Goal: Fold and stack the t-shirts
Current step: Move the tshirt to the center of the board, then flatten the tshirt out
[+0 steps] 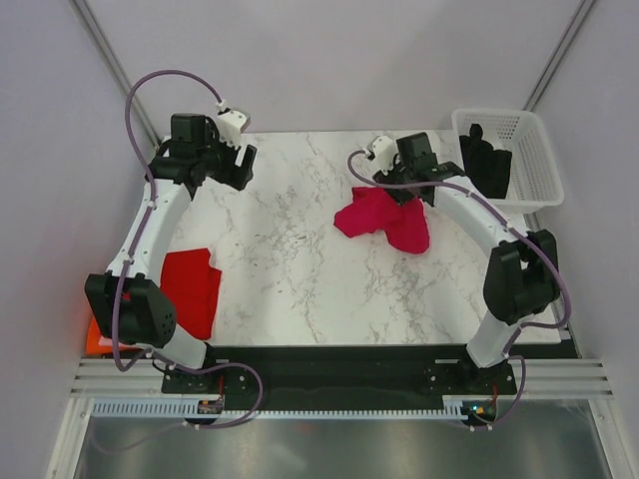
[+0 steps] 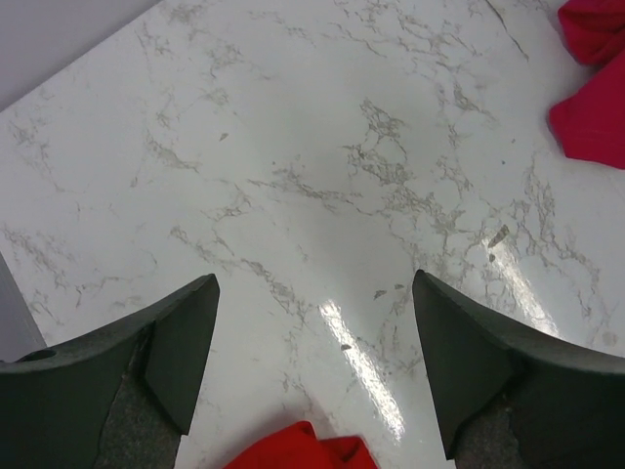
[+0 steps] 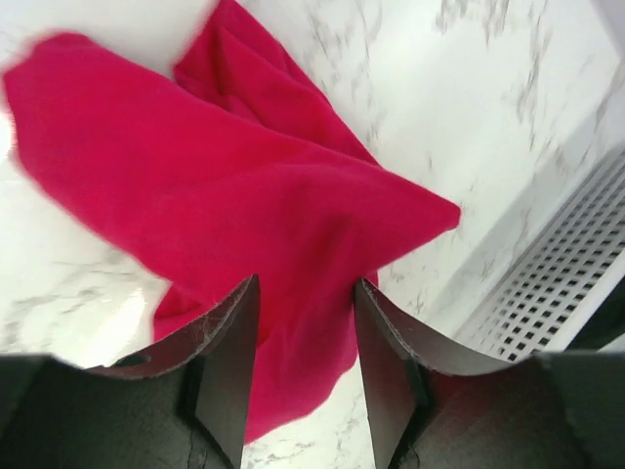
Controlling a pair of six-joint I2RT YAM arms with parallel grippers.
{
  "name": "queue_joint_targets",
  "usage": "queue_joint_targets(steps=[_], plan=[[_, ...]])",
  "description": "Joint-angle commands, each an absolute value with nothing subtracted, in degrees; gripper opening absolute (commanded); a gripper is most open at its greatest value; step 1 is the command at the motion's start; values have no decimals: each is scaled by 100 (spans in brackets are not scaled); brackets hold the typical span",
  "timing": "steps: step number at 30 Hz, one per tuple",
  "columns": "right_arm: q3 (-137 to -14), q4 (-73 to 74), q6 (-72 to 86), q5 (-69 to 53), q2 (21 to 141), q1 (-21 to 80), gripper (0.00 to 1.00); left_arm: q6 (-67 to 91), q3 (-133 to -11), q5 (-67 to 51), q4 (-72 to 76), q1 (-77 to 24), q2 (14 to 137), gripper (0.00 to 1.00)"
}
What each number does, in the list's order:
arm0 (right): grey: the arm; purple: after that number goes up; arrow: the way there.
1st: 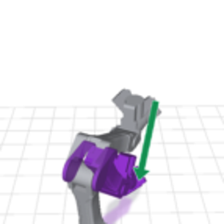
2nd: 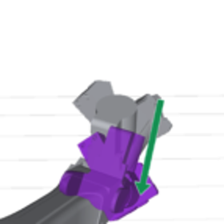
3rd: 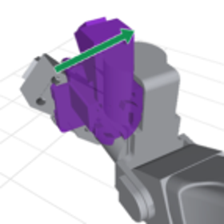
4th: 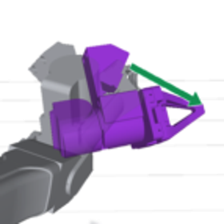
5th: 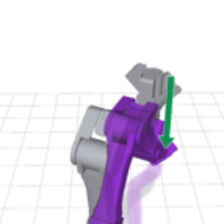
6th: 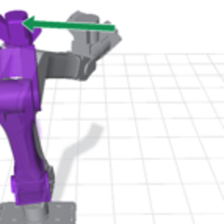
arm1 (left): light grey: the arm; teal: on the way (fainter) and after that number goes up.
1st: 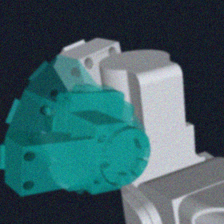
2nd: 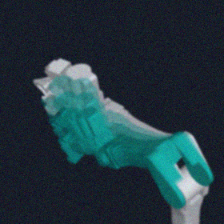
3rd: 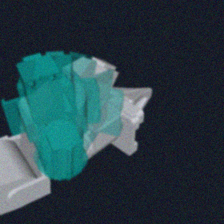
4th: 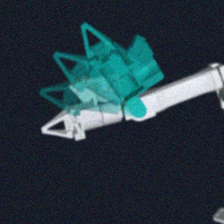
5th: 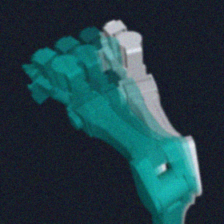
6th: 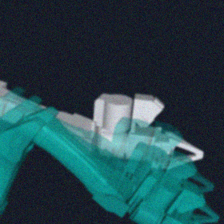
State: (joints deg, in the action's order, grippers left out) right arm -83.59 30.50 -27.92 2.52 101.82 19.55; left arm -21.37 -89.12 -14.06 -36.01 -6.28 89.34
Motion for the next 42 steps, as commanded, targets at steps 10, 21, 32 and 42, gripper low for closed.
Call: queue_joint_targets(steps=[10,21,32,42], plan=[[-7374,3006,-3226,-1318,9395,3744,46,-1961,-8138,-1529,-3261,-203,8253,87],[-8269,2426,-2778,-150,10959,3955,57,-1793,-8112,-1758,-3331,369,8042,87],[-8394,2171,-2944,422,11487,3946,56,-1661,-7980,-1933,-3340,413,7998,87],[-8305,2022,-2830,1125,11541,3946,29,-1591,-8051,-1986,-3340,422,7989,87]])
